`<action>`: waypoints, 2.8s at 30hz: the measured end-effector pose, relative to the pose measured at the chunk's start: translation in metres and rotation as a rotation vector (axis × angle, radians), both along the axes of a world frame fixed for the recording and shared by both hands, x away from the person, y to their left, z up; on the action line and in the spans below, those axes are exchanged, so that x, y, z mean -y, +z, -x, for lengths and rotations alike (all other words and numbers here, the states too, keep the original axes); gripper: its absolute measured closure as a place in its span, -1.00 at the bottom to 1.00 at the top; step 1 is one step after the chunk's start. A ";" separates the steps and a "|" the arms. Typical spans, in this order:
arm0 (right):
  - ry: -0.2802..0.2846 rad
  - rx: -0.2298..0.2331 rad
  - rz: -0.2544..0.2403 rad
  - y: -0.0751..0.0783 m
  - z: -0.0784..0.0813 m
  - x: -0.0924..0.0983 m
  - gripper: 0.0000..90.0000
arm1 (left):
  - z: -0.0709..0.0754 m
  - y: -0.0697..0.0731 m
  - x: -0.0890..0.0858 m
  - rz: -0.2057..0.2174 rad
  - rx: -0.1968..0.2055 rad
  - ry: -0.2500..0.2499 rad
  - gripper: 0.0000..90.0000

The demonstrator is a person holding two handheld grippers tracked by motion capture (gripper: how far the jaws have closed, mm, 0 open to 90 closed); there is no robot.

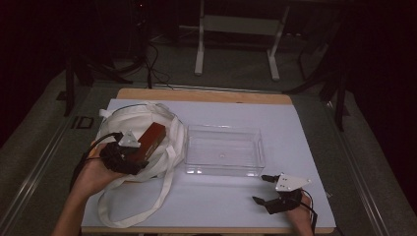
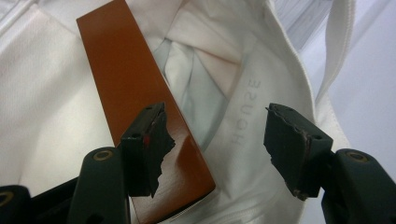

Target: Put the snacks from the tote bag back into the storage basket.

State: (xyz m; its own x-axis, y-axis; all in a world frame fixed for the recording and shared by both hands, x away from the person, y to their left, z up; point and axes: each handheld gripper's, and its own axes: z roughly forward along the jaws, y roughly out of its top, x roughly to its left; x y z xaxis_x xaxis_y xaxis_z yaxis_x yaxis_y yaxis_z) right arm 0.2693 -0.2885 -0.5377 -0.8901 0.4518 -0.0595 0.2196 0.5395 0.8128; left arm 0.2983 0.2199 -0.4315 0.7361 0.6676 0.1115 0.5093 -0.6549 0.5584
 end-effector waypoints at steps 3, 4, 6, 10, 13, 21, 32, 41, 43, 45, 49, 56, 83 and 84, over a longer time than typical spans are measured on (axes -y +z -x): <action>0.000 0.000 0.000 0.000 0.000 0.000 -0.61 | -0.001 -0.001 0.000 -0.013 0.007 0.013 -0.15; 0.001 0.000 0.000 0.000 0.000 0.000 -0.61 | -0.001 -0.001 0.001 -0.018 0.008 0.017 -0.16; 0.001 0.000 0.000 0.000 0.000 0.000 -0.61 | -0.001 -0.001 0.001 -0.025 0.008 0.018 -0.17; 0.000 0.000 0.000 0.000 0.000 0.000 -0.61 | -0.004 -0.002 0.001 -0.037 0.005 0.040 -0.18; 0.001 0.000 0.000 0.000 0.000 0.000 -0.61 | -0.005 -0.002 0.001 -0.049 0.006 0.051 -0.19; 0.001 0.000 0.000 0.000 0.000 0.000 -0.61 | -0.009 -0.005 0.000 -0.065 -0.010 0.073 -0.26; 0.003 0.001 0.001 0.000 0.000 0.000 -0.61 | -0.019 -0.011 0.002 -0.098 -0.044 0.114 -0.34; 0.004 0.002 0.001 0.000 0.000 0.000 -0.61 | -0.026 -0.015 -0.002 -0.108 -0.077 0.137 -0.32; 0.004 0.002 0.002 0.000 0.000 0.000 -0.61 | -0.027 -0.016 -0.002 -0.141 -0.079 0.146 -0.31; 0.005 0.002 0.001 0.000 0.000 0.000 -0.61 | -0.028 -0.018 -0.003 -0.145 -0.088 0.156 -0.31; 0.005 0.001 0.002 0.000 0.000 0.000 -0.61 | -0.031 -0.023 -0.005 -0.137 -0.115 0.161 -0.31; 0.005 0.002 0.003 0.000 0.000 0.000 -0.61 | -0.035 -0.024 -0.007 -0.206 -0.132 0.147 -0.24; 0.008 0.000 0.003 0.000 0.000 0.000 -0.61 | -0.068 -0.045 -0.029 -0.216 -0.397 0.175 -0.17; 0.008 0.000 0.003 0.000 0.000 0.000 -0.61 | -0.068 -0.047 -0.029 -0.216 -0.403 0.174 -0.17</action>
State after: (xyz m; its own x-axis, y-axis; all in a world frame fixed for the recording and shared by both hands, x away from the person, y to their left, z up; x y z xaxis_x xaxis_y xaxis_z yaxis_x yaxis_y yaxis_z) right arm 0.2691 -0.2882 -0.5377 -0.8936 0.4448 -0.0606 0.2155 0.5435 0.8113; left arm 0.3667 0.2491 -0.4782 0.6291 0.7773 -0.0098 0.7690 -0.6204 0.1545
